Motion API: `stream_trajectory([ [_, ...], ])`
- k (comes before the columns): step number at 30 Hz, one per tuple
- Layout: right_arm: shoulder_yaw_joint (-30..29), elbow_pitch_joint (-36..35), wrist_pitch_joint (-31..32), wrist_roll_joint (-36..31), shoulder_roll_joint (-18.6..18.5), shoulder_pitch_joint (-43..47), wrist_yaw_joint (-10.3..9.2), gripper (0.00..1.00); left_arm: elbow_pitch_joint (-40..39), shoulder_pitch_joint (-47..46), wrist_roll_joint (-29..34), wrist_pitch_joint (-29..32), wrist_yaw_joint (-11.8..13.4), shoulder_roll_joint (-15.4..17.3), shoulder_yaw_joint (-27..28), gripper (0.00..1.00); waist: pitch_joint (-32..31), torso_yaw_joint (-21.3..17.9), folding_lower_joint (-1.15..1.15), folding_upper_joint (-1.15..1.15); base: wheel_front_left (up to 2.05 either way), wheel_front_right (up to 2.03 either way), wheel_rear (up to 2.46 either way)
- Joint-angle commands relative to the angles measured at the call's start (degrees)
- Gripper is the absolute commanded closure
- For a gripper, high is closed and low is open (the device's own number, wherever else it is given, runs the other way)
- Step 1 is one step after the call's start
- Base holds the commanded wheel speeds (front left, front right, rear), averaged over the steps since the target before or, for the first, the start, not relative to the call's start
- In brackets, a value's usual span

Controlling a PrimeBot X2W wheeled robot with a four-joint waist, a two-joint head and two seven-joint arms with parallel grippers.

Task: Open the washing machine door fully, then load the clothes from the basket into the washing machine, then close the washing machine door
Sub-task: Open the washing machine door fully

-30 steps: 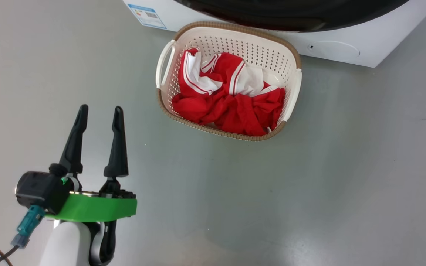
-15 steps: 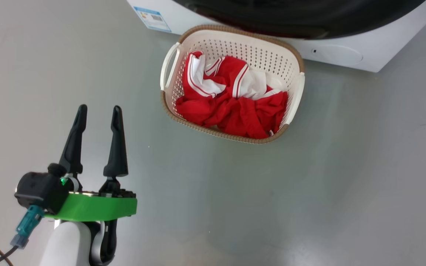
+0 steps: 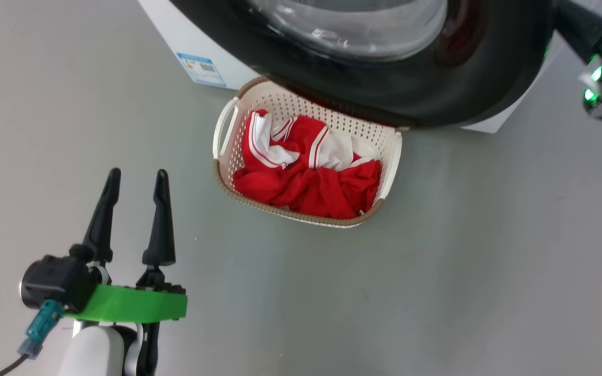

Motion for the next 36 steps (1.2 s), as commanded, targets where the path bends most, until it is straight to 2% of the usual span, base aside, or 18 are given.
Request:
stream_trajectory([
  [1,0.7,-1.9,0.7,-0.1,0.9,1.4,0.53,1.00,-1.0,0.9,0.7,-0.5,-0.6,1.2,2.1,0.00,-1.3,-0.8,0.00,0.00,0.00,0.00,0.00],
  [19,-2.1,-4.4,-3.6,-2.9,1.8,6.0,0.53,1.00,0.2,3.2,1.8,-0.5,-1.8,1.2,3.5,0.00,-6.1,-2.7,0.00,0.00,0.00,0.00,0.00],
  [21,-2.3,-5.3,-3.9,-3.3,1.8,6.8,0.53,0.63,0.3,3.5,1.9,-0.5,-1.9,1.2,3.8,0.00,-6.8,-3.2,0.00,0.00,0.00,0.00,0.00],
  [22,-2.3,-5.7,-4.0,-3.5,1.7,7.2,0.53,0.50,0.3,3.7,2.0,-0.5,-2.0,1.2,3.9,0.00,-7.0,-3.4,0.00,0.00,0.00,0.00,0.00],
  [23,-2.4,-6.2,-4.2,-3.7,1.6,7.7,0.53,0.00,0.3,3.8,2.1,-0.5,-2.1,1.2,4.0,0.00,-7.3,-3.6,0.00,0.00,0.00,0.00,0.00],
  [29,-2.9,-11.1,-6.0,-5.5,1.1,11.1,0.53,0.00,0.3,4.3,2.6,-0.5,-2.4,1.2,4.7,0.00,-8.2,-5.0,0.00,0.00,0.00,0.00,0.00],
  [36,-2.4,-19.2,-11.4,-10.1,-0.2,16.2,0.53,0.00,0.1,4.5,3.1,-0.5,-2.7,1.2,5.4,0.00,-8.7,-6.1,0.00,0.00,0.00,0.00,0.00],
])
